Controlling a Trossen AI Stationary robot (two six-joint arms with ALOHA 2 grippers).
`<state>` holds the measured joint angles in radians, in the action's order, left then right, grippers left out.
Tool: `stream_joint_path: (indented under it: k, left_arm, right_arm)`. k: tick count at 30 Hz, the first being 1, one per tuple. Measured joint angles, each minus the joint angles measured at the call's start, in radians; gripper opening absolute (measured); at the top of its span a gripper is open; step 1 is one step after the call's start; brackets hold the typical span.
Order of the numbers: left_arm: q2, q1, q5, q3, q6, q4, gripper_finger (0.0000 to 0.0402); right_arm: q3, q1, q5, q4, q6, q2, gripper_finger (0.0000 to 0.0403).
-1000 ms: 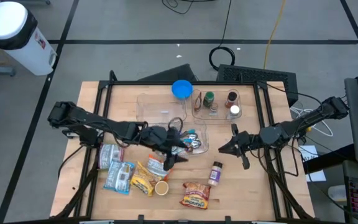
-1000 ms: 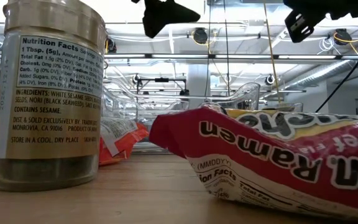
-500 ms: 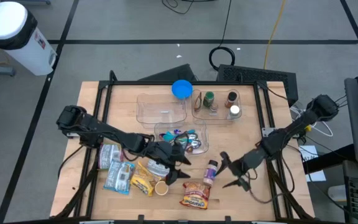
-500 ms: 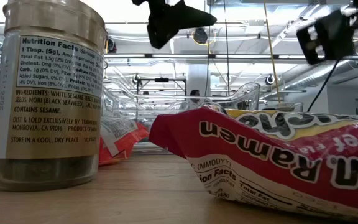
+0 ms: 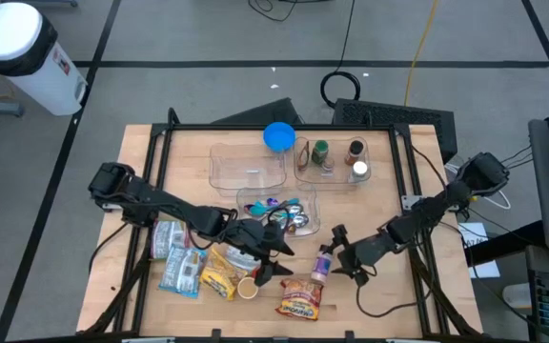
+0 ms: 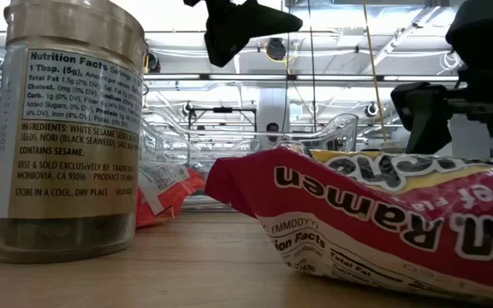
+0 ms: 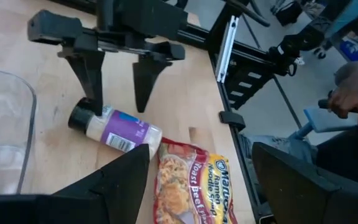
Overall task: Pick & Place Food Item
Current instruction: Put the violet seasoning bottle into the top right transparent bin
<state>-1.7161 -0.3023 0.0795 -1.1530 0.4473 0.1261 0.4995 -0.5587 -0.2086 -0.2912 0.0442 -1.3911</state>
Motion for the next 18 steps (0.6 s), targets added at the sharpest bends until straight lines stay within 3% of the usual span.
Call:
stream_joint_path:
  k: [13,18]
  left_arm:
    - [0.000,0.014,-0.001,0.000,-0.003,0.005,0.0292]
    - [0.000,0.014,0.000,0.000,-0.008,0.005,0.0292]
  right_arm:
    - [0.000,0.112,0.000,0.167,0.074,-0.001,0.0278]
    - [0.000,0.120,0.000,0.162,0.010,-0.001,0.0246]
